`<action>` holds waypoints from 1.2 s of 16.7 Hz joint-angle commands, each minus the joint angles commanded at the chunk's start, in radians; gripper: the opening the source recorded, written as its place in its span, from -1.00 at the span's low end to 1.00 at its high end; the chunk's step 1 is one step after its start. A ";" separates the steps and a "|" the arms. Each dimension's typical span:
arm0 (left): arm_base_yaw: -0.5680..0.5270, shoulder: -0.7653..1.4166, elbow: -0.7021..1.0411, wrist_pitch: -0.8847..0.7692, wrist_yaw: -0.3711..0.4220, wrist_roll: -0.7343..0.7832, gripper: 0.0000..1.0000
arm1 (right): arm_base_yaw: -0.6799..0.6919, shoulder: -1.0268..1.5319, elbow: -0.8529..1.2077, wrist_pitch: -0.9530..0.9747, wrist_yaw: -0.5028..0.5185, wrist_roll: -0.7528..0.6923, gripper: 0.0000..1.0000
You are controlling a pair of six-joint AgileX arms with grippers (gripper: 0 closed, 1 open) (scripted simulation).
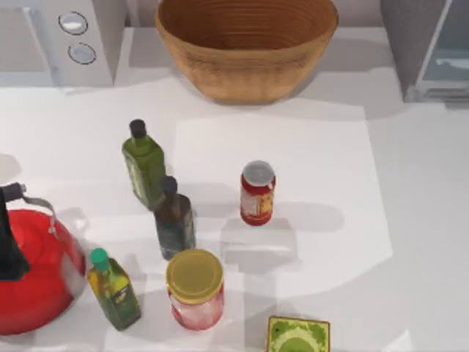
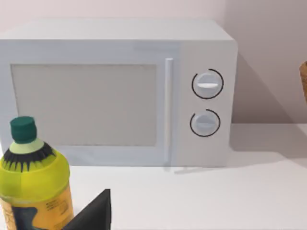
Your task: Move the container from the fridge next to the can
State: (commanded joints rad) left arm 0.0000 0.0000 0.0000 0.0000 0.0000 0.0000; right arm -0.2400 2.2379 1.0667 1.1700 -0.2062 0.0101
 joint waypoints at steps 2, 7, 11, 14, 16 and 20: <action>0.000 0.000 0.000 0.000 0.000 0.000 1.00 | 0.003 0.027 0.053 -0.024 0.005 0.000 1.00; 0.000 0.000 0.000 0.000 0.000 0.000 1.00 | 0.017 0.116 0.237 -0.118 0.020 -0.001 1.00; 0.000 0.000 0.000 0.000 0.000 0.000 1.00 | 0.022 0.140 0.291 -0.148 0.026 -0.001 1.00; 0.000 0.000 0.000 0.000 0.000 0.000 1.00 | 0.022 0.140 0.291 -0.148 0.026 -0.001 0.85; 0.000 0.000 0.000 0.000 0.000 0.000 1.00 | 0.022 0.140 0.291 -0.148 0.026 -0.001 0.55; 0.000 0.000 0.000 0.000 0.000 0.000 1.00 | 0.022 0.140 0.291 -0.148 0.026 -0.001 -0.06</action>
State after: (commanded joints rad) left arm 0.0000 0.0000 0.0000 0.0000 0.0000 0.0000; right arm -0.2181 2.3784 1.3575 1.0219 -0.1807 0.0087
